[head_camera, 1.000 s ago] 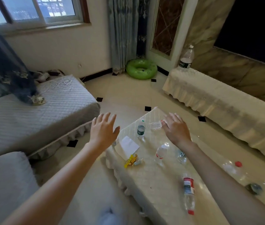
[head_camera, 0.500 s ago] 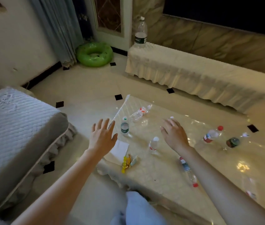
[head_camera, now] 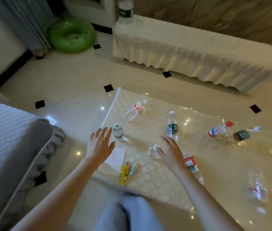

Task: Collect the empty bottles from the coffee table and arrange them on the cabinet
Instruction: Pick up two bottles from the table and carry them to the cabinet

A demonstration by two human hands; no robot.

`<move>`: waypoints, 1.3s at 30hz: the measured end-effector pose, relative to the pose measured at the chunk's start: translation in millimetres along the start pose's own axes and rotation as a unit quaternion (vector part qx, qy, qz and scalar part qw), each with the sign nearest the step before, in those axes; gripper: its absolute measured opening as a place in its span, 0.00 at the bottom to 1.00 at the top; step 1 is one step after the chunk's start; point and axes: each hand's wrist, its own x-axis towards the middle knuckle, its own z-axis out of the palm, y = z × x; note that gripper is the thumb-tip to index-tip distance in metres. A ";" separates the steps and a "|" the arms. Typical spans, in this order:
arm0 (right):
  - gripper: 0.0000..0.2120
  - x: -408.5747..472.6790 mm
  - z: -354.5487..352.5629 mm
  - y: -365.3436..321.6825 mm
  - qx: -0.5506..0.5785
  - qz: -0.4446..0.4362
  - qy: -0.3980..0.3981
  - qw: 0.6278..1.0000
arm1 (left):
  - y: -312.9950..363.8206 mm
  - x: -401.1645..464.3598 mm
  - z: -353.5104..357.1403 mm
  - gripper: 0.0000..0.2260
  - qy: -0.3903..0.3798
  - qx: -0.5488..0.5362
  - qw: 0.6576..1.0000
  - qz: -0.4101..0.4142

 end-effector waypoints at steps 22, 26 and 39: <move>0.36 27.1 137.6 73.5 0.172 0.239 0.018 0.955 | -47.0 118.7 167.8 0.38 -0.058 -0.388 0.902 -0.180; 0.35 31.0 151.2 82.8 0.171 0.245 0.034 0.954 | -48.5 134.8 192.9 0.39 -0.044 -0.437 0.877 -0.195; 0.34 50.6 162.4 87.8 0.150 0.229 0.033 0.961 | -54.5 141.8 213.7 0.32 -0.015 -0.435 0.876 -0.209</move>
